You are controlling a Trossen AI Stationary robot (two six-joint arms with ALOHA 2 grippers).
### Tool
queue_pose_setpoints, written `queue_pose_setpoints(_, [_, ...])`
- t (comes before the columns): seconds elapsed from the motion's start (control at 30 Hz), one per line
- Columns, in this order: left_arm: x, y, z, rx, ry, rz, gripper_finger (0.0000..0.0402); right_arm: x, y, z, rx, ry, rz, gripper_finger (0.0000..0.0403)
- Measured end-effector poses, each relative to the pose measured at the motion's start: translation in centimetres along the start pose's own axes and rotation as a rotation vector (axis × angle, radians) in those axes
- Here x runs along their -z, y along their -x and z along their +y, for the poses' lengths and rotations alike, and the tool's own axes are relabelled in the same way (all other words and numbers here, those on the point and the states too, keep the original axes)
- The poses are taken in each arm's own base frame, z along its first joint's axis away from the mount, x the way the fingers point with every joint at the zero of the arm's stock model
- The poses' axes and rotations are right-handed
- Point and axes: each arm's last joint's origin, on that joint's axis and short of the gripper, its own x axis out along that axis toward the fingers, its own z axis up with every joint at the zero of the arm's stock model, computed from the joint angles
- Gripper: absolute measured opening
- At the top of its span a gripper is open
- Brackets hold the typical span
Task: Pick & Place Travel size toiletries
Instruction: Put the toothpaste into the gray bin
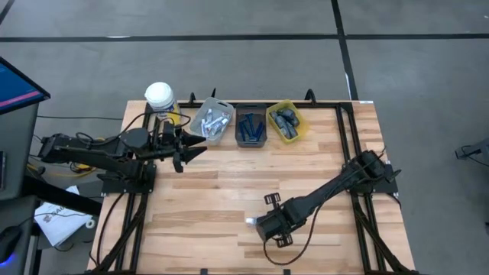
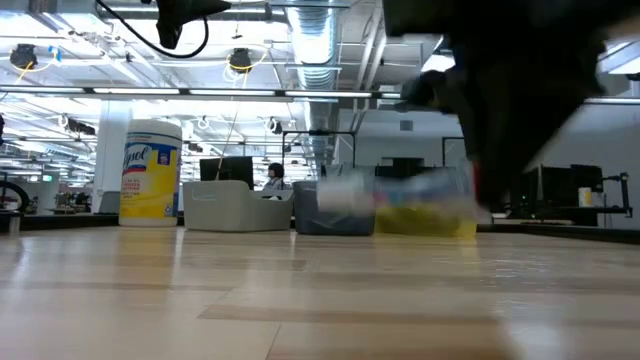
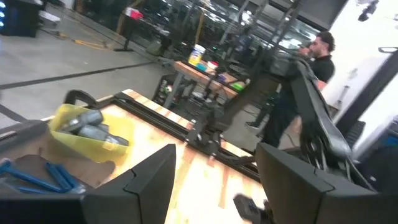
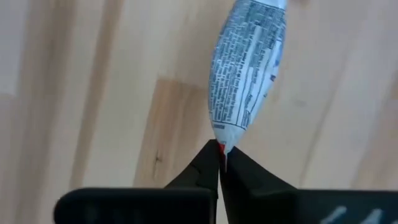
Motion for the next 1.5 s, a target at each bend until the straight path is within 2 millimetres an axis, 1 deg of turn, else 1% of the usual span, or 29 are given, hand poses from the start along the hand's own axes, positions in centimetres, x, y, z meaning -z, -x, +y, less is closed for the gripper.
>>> queue_pose_setpoints(0.17, [0.2,-0.1,-0.2,0.061,0.038,0.038,0.0218,-0.2,4.4,-2.4,0.001,-0.07,-0.127,0.0])
queue_pose_setpoints(0.3, [1.1,-0.9,-0.5,0.129,0.002,0.124,0.0226,-0.1,7.7,-4.8,0.02,-0.138,-0.234,0.0])
queue_pose_setpoints(0.4, [2.3,-1.8,-0.9,0.147,-0.059,0.186,0.024,0.1,9.4,-6.7,0.052,-0.19,-0.29,0.0])
queue_pose_setpoints(0.47, [3.0,-2.5,-1.3,0.162,-0.106,0.201,0.0251,0.2,10.1,-8.0,0.074,-0.224,-0.315,0.0])
queue_pose_setpoints(0.67, [4.4,-4.6,-1.7,0.168,-0.128,0.2,0.0275,-0.1,11.3,-10.8,0.133,-0.269,-0.412,0.0])
queue_pose_setpoints(0.83, [5.3,-5.6,-1.5,0.149,-0.139,0.228,0.0278,-0.4,11.6,-11.8,0.156,-0.273,-0.462,0.0])
queue_pose_setpoints(1.0, [5.8,-6.3,-1.3,0.14,-0.14,0.225,0.0279,-0.4,11.6,-12.2,0.164,-0.274,-0.459,0.0])
queue_pose_setpoints(1.2, [5.7,-6.9,-1.4,0.156,-0.142,0.177,0.0279,-0.4,11.6,-12.2,0.167,-0.258,-0.459,0.0])
queue_pose_setpoints(1.43, [6.7,-7.7,-1.0,0.149,-0.148,0.215,0.0279,-0.4,11.6,-12.2,0.169,-0.25,-0.458,0.0])
queue_pose_setpoints(1.5, [6.7,-7.8,-1.1,0.151,-0.147,0.208,0.0278,-0.4,11.6,-12.2,0.169,-0.25,-0.458,0.0])
